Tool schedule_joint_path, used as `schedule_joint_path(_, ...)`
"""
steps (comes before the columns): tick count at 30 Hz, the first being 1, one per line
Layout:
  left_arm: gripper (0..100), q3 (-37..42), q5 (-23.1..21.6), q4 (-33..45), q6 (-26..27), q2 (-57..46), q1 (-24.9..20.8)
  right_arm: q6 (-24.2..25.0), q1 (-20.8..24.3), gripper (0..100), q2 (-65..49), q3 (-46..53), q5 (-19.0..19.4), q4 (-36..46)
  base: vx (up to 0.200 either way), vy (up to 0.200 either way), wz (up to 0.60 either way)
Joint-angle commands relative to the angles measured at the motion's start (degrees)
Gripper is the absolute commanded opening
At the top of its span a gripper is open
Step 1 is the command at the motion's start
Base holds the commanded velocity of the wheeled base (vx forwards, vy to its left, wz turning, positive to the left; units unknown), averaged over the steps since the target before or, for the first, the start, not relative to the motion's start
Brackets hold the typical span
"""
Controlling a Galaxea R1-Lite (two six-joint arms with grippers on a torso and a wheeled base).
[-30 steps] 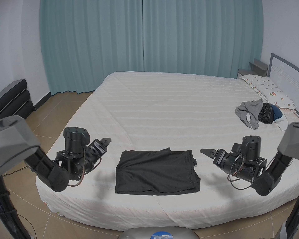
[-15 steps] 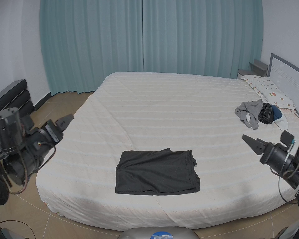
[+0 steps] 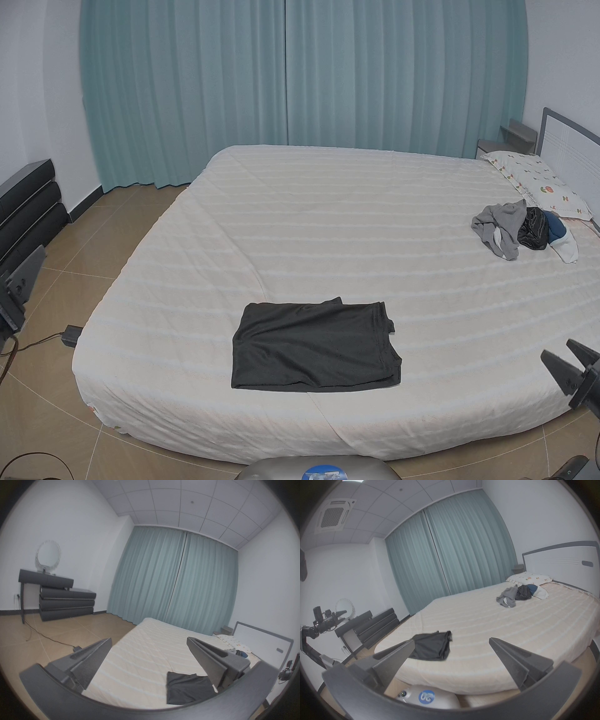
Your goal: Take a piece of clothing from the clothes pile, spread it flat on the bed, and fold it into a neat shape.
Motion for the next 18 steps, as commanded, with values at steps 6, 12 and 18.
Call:
schedule_joint_path(6,100,5.3,6.6,12.0,8.7,-23.0,2.1,-2.6,-4.6,100,-24.8,-8.9,-0.9,25.7,0.000,0.000,0.00)
schedule_joint_path(12,100,4.9,6.3,20.8,13.1,-32.7,10.7,-5.5,-6.2,100,-28.9,-10.4,-1.3,32.0,0.000,0.000,0.00)
schedule_joint_path(18,100,4.8,6.5,22.6,17.0,-39.3,17.8,-12.1,-8.0,100,-32.2,-10.4,-4.6,34.3,0.000,0.000,0.00)
